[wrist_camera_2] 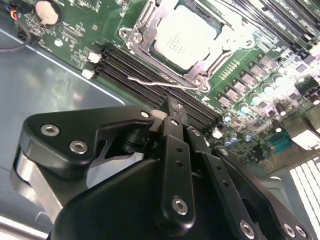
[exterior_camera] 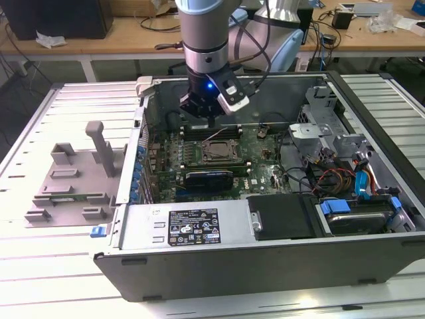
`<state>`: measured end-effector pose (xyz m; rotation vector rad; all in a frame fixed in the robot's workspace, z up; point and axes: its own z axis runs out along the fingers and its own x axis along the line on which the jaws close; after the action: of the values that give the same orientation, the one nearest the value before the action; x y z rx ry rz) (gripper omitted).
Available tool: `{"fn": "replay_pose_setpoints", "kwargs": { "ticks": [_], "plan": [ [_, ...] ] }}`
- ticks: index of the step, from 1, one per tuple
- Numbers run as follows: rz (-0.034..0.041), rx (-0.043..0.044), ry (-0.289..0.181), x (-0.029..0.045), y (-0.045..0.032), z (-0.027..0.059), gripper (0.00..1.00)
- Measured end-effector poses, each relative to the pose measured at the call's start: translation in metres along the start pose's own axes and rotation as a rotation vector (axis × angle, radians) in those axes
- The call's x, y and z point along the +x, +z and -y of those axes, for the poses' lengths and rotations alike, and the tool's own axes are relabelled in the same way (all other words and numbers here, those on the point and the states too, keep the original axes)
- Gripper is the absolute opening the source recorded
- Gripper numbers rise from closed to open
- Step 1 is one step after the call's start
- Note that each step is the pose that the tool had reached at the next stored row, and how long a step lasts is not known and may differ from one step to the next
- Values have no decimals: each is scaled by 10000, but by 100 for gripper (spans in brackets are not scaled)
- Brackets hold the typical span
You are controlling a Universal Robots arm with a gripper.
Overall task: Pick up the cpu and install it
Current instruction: 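Install the first cpu locking lever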
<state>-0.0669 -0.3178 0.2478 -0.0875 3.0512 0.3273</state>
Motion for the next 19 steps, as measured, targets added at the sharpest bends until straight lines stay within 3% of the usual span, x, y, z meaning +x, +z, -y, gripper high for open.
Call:
{"fn": "replay_pose_setpoints", "kwargs": {
  "ticks": [4, 7, 12, 19],
  "plan": [
    [251, 12, -55, 2, 26, 10, 11],
    [356, 18, -76, 8, 77, 36, 11],
    [406, 20, -89, -2, 145, 63, 11],
    [410, 20, -89, -70, 222, 83, 11]
  ]
}}
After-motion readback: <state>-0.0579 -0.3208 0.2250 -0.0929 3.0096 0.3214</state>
